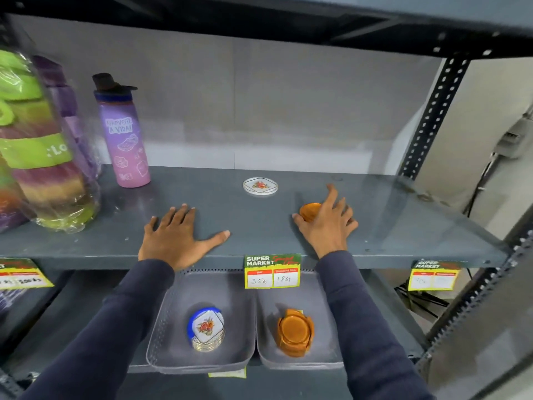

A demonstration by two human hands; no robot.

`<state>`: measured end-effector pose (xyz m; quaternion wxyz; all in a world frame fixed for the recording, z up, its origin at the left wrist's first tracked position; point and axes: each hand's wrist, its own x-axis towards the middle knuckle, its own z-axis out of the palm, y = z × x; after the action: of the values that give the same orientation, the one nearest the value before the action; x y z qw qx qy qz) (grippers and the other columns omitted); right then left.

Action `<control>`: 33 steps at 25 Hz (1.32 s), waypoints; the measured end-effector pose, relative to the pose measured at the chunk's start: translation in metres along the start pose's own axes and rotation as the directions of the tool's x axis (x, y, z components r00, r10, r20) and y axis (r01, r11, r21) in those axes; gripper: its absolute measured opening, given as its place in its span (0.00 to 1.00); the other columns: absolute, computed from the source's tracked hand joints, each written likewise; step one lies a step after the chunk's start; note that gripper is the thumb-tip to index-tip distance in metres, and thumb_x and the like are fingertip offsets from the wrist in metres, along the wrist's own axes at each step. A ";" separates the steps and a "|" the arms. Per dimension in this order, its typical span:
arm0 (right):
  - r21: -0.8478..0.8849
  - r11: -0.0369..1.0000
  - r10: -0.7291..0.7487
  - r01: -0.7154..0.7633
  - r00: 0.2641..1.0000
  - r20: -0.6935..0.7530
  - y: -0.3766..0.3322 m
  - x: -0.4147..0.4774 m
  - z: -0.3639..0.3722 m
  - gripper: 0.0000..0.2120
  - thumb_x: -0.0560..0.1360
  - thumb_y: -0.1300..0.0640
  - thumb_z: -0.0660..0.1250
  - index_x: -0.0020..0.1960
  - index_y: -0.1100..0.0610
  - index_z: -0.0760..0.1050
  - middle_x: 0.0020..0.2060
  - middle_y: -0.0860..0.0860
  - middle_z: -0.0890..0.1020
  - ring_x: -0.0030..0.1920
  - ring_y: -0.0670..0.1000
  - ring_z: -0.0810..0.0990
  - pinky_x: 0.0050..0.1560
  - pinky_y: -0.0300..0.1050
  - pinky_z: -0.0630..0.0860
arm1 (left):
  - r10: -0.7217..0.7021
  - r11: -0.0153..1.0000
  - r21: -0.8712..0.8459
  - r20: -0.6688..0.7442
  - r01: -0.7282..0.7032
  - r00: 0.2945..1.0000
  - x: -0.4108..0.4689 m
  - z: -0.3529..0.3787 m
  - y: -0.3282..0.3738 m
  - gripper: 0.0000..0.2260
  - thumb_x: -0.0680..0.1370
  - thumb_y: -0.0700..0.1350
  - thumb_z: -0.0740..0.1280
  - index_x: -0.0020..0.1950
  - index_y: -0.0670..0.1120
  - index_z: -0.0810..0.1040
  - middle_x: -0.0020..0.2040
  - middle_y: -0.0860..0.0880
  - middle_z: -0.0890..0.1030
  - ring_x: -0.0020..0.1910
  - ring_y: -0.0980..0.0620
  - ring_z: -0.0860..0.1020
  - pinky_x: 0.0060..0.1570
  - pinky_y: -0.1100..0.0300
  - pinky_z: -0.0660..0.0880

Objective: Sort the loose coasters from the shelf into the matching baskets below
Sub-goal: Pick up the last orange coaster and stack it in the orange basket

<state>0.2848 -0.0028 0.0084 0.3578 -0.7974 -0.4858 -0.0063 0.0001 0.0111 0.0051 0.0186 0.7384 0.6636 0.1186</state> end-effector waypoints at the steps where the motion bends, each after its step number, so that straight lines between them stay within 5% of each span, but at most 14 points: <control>1: -0.001 0.999 0.036 -0.036 0.999 0.018 0.000 0.002 0.000 0.45 0.70 0.41 0.74 0.77 0.51 0.53 0.68 0.64 0.73 0.69 0.66 0.67 0.67 0.61 0.61 | 0.000 1.000 0.000 0.002 0.000 1.000 0.000 0.000 0.000 0.53 0.65 0.83 0.45 0.82 0.51 0.58 0.83 0.53 0.55 0.82 0.51 0.51 0.78 0.45 0.50; 5: 0.170 0.985 0.026 -0.023 1.000 -0.013 -0.006 0.000 -0.007 0.41 0.69 0.46 0.78 0.72 0.50 0.57 0.56 0.59 0.81 0.64 0.64 0.73 0.62 0.58 0.61 | -0.002 1.000 -0.005 0.013 0.002 1.000 -0.001 -0.001 0.001 0.51 0.67 0.82 0.48 0.82 0.52 0.57 0.84 0.53 0.55 0.82 0.52 0.50 0.79 0.45 0.48; 9: 0.291 0.920 -0.209 0.262 0.957 -0.201 -0.015 -0.027 -0.038 0.45 0.64 0.46 0.82 0.71 0.47 0.59 0.63 0.51 0.77 0.65 0.57 0.73 0.60 0.52 0.60 | 0.002 1.000 -0.003 0.004 -0.002 1.000 -0.001 -0.001 0.000 0.52 0.67 0.83 0.47 0.82 0.52 0.56 0.84 0.53 0.55 0.82 0.52 0.50 0.79 0.45 0.48; 13: 0.266 0.768 -0.397 0.582 0.759 -0.515 -0.036 -0.079 -0.089 0.44 0.62 0.47 0.84 0.69 0.49 0.62 0.68 0.47 0.74 0.66 0.55 0.74 0.61 0.47 0.63 | 0.007 1.000 0.005 -0.012 -0.007 1.000 0.002 0.002 -0.002 0.53 0.65 0.83 0.45 0.82 0.52 0.57 0.84 0.53 0.55 0.82 0.52 0.51 0.78 0.45 0.50; 16: 0.211 0.630 -0.474 0.747 0.585 -0.658 -0.047 -0.112 -0.123 0.40 0.64 0.49 0.84 0.66 0.51 0.63 0.68 0.53 0.77 0.66 0.60 0.77 0.62 0.59 0.71 | 0.002 1.000 0.018 -0.003 -0.002 1.000 0.003 0.004 -0.002 0.55 0.64 0.84 0.44 0.82 0.51 0.57 0.84 0.53 0.54 0.82 0.52 0.51 0.79 0.45 0.49; 19: 0.178 0.564 -0.504 0.806 0.507 -0.699 -0.050 -0.127 -0.143 0.36 0.66 0.49 0.83 0.64 0.52 0.63 0.66 0.53 0.74 0.63 0.64 0.78 0.55 0.69 0.75 | -0.005 1.000 0.017 -0.003 0.005 1.000 0.003 0.003 -0.002 0.56 0.63 0.85 0.43 0.82 0.51 0.57 0.84 0.53 0.55 0.82 0.52 0.51 0.79 0.45 0.50; 25: 0.199 0.671 -0.547 0.714 0.658 -0.518 -0.021 -0.134 -0.131 0.39 0.63 0.45 0.84 0.65 0.51 0.65 0.67 0.52 0.77 0.63 0.57 0.77 0.57 0.58 0.74 | -0.003 1.000 0.019 -0.010 0.003 1.000 0.003 0.004 -0.002 0.55 0.64 0.85 0.44 0.82 0.52 0.58 0.83 0.53 0.56 0.82 0.52 0.52 0.79 0.45 0.50; 33: 0.072 0.825 -0.559 0.561 0.828 -0.042 0.088 -0.151 -0.057 0.25 0.62 0.37 0.76 0.53 0.47 0.77 0.66 0.46 0.78 0.56 0.53 0.74 0.51 0.53 0.79 | 0.012 1.000 0.029 -0.022 -0.012 1.000 0.006 0.007 -0.005 0.56 0.63 0.85 0.43 0.82 0.51 0.57 0.83 0.52 0.56 0.82 0.51 0.52 0.78 0.44 0.51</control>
<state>0.2928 -0.1758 -0.0528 0.3770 -0.6046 -0.6946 -0.0986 -0.0031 0.0187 -0.0018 -0.0002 0.7412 0.6610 0.1174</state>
